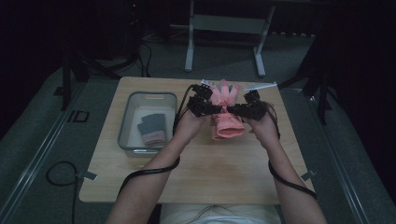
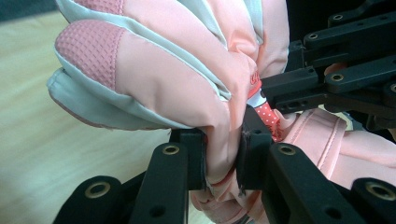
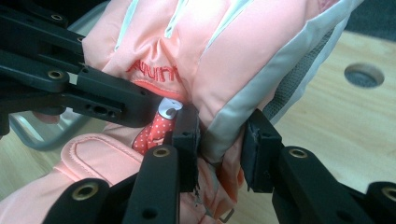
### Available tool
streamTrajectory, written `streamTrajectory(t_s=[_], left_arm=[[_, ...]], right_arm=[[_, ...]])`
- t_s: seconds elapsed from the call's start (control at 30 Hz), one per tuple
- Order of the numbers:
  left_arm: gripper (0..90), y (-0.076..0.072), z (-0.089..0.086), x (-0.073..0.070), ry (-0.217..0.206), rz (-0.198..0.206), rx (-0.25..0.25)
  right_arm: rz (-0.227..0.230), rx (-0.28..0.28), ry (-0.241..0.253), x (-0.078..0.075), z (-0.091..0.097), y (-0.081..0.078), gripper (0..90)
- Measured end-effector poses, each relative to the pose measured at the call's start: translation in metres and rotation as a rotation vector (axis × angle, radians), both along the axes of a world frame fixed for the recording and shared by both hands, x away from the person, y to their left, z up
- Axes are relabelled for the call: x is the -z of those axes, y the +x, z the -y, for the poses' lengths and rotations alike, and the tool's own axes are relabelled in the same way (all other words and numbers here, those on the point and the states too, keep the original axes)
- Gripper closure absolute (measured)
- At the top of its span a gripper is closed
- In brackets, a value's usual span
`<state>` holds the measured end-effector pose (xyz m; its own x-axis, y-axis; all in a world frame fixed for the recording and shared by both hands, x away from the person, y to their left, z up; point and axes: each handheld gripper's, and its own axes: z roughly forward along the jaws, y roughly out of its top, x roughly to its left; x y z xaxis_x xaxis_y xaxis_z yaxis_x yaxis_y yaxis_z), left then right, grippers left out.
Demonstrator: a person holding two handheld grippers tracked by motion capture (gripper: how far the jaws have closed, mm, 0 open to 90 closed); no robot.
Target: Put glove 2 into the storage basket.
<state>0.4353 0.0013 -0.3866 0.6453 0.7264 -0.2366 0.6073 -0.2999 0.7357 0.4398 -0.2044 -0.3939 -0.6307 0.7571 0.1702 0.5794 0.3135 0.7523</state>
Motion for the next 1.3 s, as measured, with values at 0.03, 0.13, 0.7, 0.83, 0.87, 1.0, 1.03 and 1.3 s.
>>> streamTrajectory(t_s=[0.03,0.13,0.7,0.83,0.87,1.0,1.03,1.3], left_arm=[[76.1,0.000,-0.001,-0.004,0.001,0.006,0.001],[76.0,0.000,-0.006,-0.011,0.000,0.008,-0.004],[76.0,-0.007,-0.052,-0.025,0.025,0.009,-0.067],[76.0,-0.009,-0.066,-0.024,0.023,0.007,-0.094],[76.0,-0.009,-0.069,-0.024,0.021,0.006,-0.101],[76.0,-0.012,-0.083,-0.025,0.022,0.004,-0.122],[76.0,-0.013,-0.086,-0.024,0.023,0.003,-0.125],[76.0,-0.021,-0.118,-0.024,0.032,-0.002,-0.174]], right_arm=[[0.004,0.000,0.000,-0.004,-0.001,0.000,69.9],[0.017,-0.002,0.003,-0.012,-0.005,0.000,69.9],[0.016,-0.074,0.019,-0.024,-0.050,0.008,69.9],[0.015,-0.099,0.006,-0.025,-0.065,0.011,69.9],[0.014,-0.101,0.004,-0.025,-0.069,0.011,69.9],[0.013,-0.119,-0.005,-0.026,-0.085,0.012,69.9],[0.014,-0.122,-0.007,-0.026,-0.088,0.012,69.9],[0.004,-0.159,0.000,-0.024,-0.122,0.013,69.9]])
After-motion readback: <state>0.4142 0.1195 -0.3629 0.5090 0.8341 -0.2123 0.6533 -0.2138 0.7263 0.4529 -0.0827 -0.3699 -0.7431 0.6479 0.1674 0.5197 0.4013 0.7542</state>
